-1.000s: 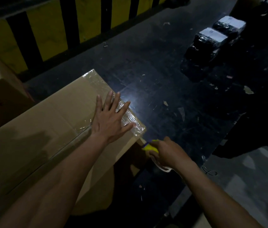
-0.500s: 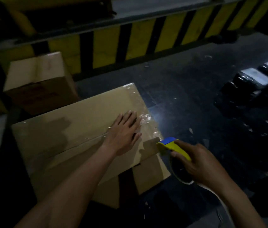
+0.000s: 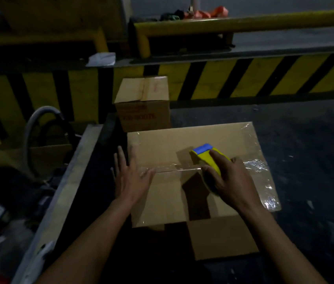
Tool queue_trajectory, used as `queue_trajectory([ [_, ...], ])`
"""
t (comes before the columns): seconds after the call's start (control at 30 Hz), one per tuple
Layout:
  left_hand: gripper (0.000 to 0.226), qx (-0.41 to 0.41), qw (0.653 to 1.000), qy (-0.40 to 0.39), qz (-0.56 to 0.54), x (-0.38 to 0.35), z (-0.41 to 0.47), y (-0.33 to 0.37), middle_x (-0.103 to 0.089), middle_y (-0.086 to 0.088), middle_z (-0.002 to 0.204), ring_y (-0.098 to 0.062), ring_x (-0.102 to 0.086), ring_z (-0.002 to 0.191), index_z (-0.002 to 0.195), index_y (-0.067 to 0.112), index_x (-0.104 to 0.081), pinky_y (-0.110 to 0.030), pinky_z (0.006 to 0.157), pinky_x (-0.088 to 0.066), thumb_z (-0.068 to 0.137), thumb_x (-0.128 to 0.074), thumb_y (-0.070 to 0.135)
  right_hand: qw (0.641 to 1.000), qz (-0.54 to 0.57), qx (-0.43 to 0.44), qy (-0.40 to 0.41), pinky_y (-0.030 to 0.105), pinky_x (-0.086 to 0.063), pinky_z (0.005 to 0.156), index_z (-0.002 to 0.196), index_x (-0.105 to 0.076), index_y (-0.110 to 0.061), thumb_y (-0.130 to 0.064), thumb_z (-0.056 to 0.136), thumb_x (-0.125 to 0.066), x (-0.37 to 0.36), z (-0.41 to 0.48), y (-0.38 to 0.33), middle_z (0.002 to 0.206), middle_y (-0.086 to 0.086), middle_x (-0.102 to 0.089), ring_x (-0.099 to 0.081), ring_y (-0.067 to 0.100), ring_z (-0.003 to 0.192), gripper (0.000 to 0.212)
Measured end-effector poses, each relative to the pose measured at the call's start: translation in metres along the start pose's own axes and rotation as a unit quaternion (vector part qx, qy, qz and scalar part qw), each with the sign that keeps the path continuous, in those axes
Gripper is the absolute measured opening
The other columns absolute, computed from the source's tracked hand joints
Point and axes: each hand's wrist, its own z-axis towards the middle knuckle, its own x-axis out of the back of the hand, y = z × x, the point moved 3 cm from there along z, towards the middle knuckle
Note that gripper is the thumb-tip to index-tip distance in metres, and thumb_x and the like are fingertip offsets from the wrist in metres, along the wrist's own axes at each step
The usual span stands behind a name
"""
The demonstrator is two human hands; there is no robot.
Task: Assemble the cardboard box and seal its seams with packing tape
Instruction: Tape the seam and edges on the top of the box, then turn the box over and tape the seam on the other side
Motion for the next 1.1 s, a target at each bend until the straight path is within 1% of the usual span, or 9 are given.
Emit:
queue_trajectory([
  [0.07, 0.105, 0.025, 0.996, -0.046, -0.077, 0.000, 0.001, -0.010, 0.013, -0.003, 0.167, -0.034, -0.008, 0.152, 0.157, 0.035, 0.007, -0.057, 0.117, -0.026, 0.084, -0.062, 0.064, 1.000, -0.014, 0.020, 0.008, 0.033, -0.041, 0.065, 0.143, -0.047, -0.035, -0.059, 0.091, -0.050, -0.007, 0.015, -0.016, 0.096, 0.004, -0.042, -0.056, 0.032, 0.081, 0.057],
  [0.13, 0.106, 0.025, 0.987, -0.063, -0.146, -0.004, 0.000, -0.014, 0.009, -0.001, 0.168, -0.033, -0.018, 0.150, 0.157, 0.037, 0.007, -0.053, 0.114, -0.034, 0.083, -0.067, 0.058, 0.999, -0.034, 0.036, 0.003, 0.032, -0.039, 0.064, 0.143, -0.046, -0.034, -0.057, 0.093, -0.051, -0.018, 0.032, -0.027, 0.098, 0.005, -0.042, -0.056, 0.032, 0.081, 0.056],
  [0.27, 0.103, 0.091, 0.949, -0.088, -0.288, -0.013, -0.009, -0.020, -0.019, 0.000, 0.166, -0.032, -0.030, 0.146, 0.155, 0.046, 0.009, -0.048, 0.111, -0.032, 0.086, -0.067, 0.056, 0.990, -0.117, 0.056, -0.049, 0.034, -0.044, 0.066, 0.146, -0.040, -0.032, -0.058, 0.094, -0.047, -0.048, 0.062, -0.039, 0.108, 0.012, -0.045, -0.057, 0.035, 0.086, 0.059],
  [0.37, 0.092, 0.110, 0.934, -0.099, -0.325, -0.018, -0.005, -0.019, -0.035, -0.001, 0.159, -0.034, -0.042, 0.138, 0.154, 0.048, 0.009, -0.047, 0.106, -0.037, 0.093, -0.059, 0.053, 0.985, -0.137, 0.049, -0.088, 0.039, -0.052, 0.075, 0.146, -0.037, -0.031, -0.059, 0.095, -0.045, -0.061, 0.080, -0.043, 0.114, 0.013, -0.045, -0.059, 0.034, 0.088, 0.059],
  [0.57, 0.087, 0.148, 0.934, -0.102, -0.310, -0.026, 0.020, -0.009, -0.045, -0.001, 0.153, -0.033, -0.046, 0.135, 0.156, 0.044, 0.003, -0.043, 0.107, -0.037, 0.096, -0.059, 0.044, 0.981, -0.146, 0.025, -0.129, 0.043, -0.053, 0.084, 0.144, -0.042, -0.027, -0.054, 0.097, -0.046, -0.066, 0.121, -0.043, 0.117, 0.015, -0.045, -0.060, 0.035, 0.091, 0.054],
  [0.73, 0.081, 0.148, 0.937, -0.184, -0.257, -0.051, 0.021, -0.033, -0.053, 0.002, 0.148, -0.032, -0.050, 0.133, 0.154, 0.047, -0.013, -0.045, 0.109, -0.041, 0.089, -0.059, 0.057, 0.952, -0.193, 0.030, -0.236, 0.034, -0.040, 0.074, 0.137, -0.052, -0.026, -0.053, 0.097, -0.045, -0.110, 0.148, -0.018, 0.124, 0.021, -0.057, -0.058, 0.037, 0.106, 0.049],
  [0.83, 0.080, 0.162, 0.926, -0.202, -0.273, -0.055, 0.014, -0.041, -0.055, 0.006, 0.146, -0.028, -0.051, 0.132, 0.153, 0.051, -0.014, -0.044, 0.109, -0.042, 0.088, -0.061, 0.058, 0.961, -0.190, 0.041, -0.195, 0.037, -0.047, 0.075, 0.141, -0.049, -0.027, -0.056, 0.096, -0.045, -0.112, 0.128, -0.009, 0.115, 0.019, -0.053, -0.061, 0.041, 0.094, 0.054],
  [0.93, 0.081, 0.168, 0.930, -0.203, -0.258, -0.057, 0.009, -0.038, -0.052, -0.001, 0.147, -0.033, -0.048, 0.133, 0.147, 0.063, -0.001, -0.050, 0.108, -0.042, 0.087, -0.055, 0.062, 0.970, -0.176, 0.063, -0.155, 0.036, -0.045, 0.069, 0.144, -0.047, -0.028, -0.058, 0.095, -0.044, -0.108, 0.114, -0.006, 0.103, 0.012, -0.049, -0.061, 0.039, 0.084, 0.057],
  [1.1, 0.084, 0.193, 0.933, -0.199, -0.231, -0.057, 0.006, -0.035, -0.045, -0.013, 0.151, -0.036, -0.049, 0.132, 0.148, 0.060, 0.007, -0.051, 0.107, -0.042, 0.089, -0.052, 0.062, 0.979, -0.151, 0.078, -0.115, 0.032, -0.041, 0.065, 0.146, -0.043, -0.028, -0.056, 0.095, -0.046, -0.104, 0.099, -0.009, 0.106, 0.012, -0.048, -0.058, 0.033, 0.081, 0.058],
])
